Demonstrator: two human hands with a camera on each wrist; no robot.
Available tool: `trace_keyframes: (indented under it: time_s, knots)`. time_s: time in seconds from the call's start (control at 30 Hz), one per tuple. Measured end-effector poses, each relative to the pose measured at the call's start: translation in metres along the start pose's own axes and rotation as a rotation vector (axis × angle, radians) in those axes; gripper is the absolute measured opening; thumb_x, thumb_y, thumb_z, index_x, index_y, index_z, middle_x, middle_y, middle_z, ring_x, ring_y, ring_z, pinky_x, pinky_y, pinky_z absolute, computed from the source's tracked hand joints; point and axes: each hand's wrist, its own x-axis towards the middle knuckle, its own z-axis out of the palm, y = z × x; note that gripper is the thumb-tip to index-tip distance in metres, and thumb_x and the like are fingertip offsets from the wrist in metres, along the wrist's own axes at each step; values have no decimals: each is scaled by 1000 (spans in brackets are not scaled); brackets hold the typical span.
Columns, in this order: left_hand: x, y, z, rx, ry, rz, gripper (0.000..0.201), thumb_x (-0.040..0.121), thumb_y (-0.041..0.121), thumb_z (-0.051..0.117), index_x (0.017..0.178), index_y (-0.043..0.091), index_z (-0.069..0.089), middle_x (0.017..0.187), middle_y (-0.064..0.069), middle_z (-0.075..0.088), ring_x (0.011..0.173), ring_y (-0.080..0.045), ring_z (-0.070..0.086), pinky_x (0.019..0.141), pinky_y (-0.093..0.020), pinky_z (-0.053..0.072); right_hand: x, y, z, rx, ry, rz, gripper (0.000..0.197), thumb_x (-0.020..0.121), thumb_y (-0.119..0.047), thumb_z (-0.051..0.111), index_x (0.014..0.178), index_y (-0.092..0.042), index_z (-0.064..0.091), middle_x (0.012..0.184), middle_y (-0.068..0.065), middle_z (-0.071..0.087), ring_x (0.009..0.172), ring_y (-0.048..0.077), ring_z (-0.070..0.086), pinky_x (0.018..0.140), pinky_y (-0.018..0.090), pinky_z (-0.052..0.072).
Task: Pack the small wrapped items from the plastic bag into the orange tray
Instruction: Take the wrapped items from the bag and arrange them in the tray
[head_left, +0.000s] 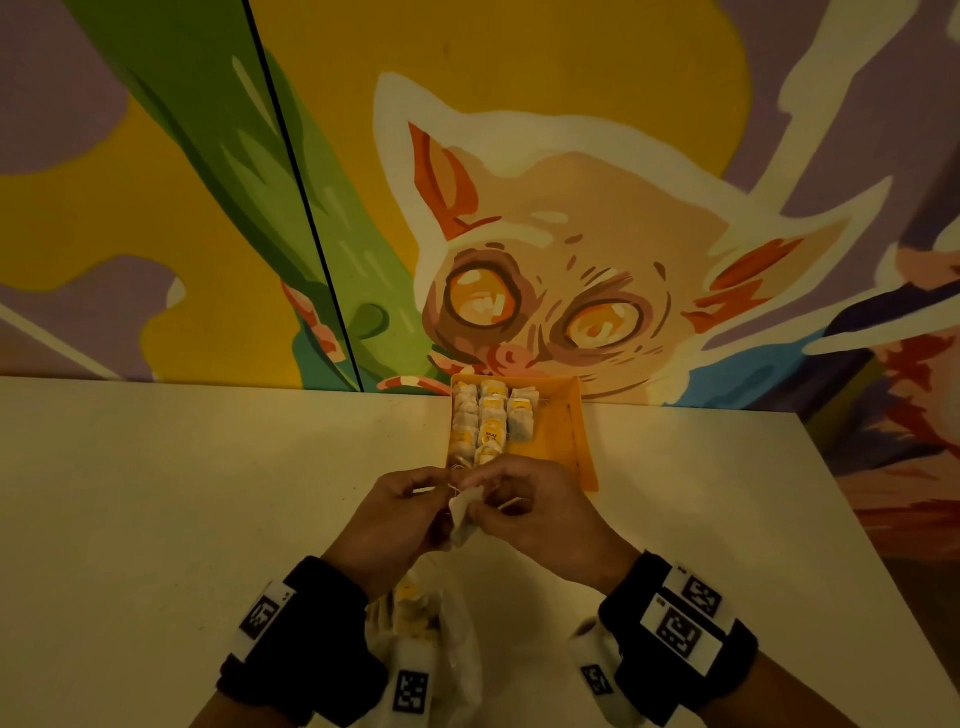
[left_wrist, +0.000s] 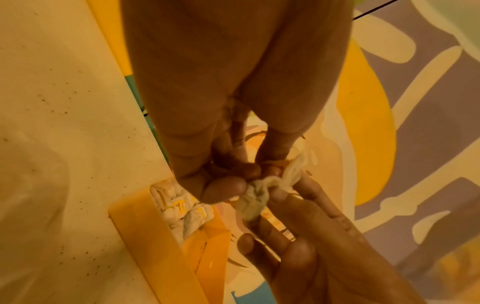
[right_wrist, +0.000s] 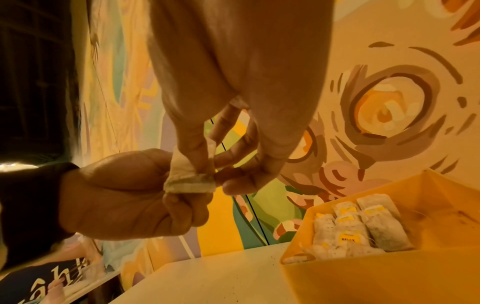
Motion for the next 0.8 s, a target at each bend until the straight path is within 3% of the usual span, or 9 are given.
trace_keyframes:
  time_s: [0.07,0.13,0.27,0.33,0.43,0.5,0.6,0.67,0.8]
  knots:
    - [-2,1,1,-8,0,-17,26,99,18,50,96,12,75,93,-16,71,75,-25,62,64,-34,49,0,-1,-2,26,14,8,20,84,-11,73,91,-30,73,93,-12,71,86,11,67,75,27,56]
    - [-4,1,0,1,-14,-50,28,99,29,50,97,17,75,95,-6,74,82,-24,67,72,-37,53,0,-2,-7,24,2,-4,21,83,-11,74,88,-31,73,95,-11,69,89,10,66,76,25,55]
    - [-8,2,-5,-14,-197,-79,28,96,29,52,109,16,72,105,-9,73,100,-30,68,85,-43,53,1,-6,-17,21,-125,-36,19,79,-9,77,85,-27,73,102,-3,63,101,15,60,85,28,52]
    - [-9,0,-9,-32,-265,-35,24,92,20,58,111,14,72,105,-12,72,93,-31,68,80,-41,53,3,-8,-22,27,-172,-41,22,78,-6,77,84,-27,73,104,-1,62,105,17,58,89,34,52]
    - [-11,-2,-12,-20,-287,49,25,83,18,67,105,12,75,97,-8,72,82,-20,66,68,-33,52,6,-9,-29,59,-224,-41,26,81,-1,73,89,-25,72,105,-3,63,104,15,61,86,28,51]
    - [-11,-3,-11,-2,-241,84,24,79,22,69,100,11,76,94,-9,73,80,-19,67,66,-32,53,6,-10,-30,133,-220,36,23,87,0,66,100,-19,69,105,1,65,95,15,64,77,24,52]
    - [-7,-4,-6,-20,-93,126,17,84,17,69,96,7,74,91,-16,72,76,-24,69,66,-33,55,5,-14,-25,335,-143,261,21,96,-20,55,113,-11,63,108,18,63,84,26,65,70,33,56]
    - [-5,-6,-3,-57,13,157,12,87,11,67,95,4,73,91,-23,70,76,-27,70,65,-32,56,7,-13,-22,405,-110,351,30,93,-29,55,114,-8,61,105,16,63,79,26,66,71,36,57]
    - [-3,-10,7,-65,76,205,13,87,12,68,96,3,72,92,-21,70,80,-30,71,66,-36,59,14,-8,-17,146,-58,250,11,87,-16,70,97,-17,67,97,7,68,71,14,69,65,30,58]
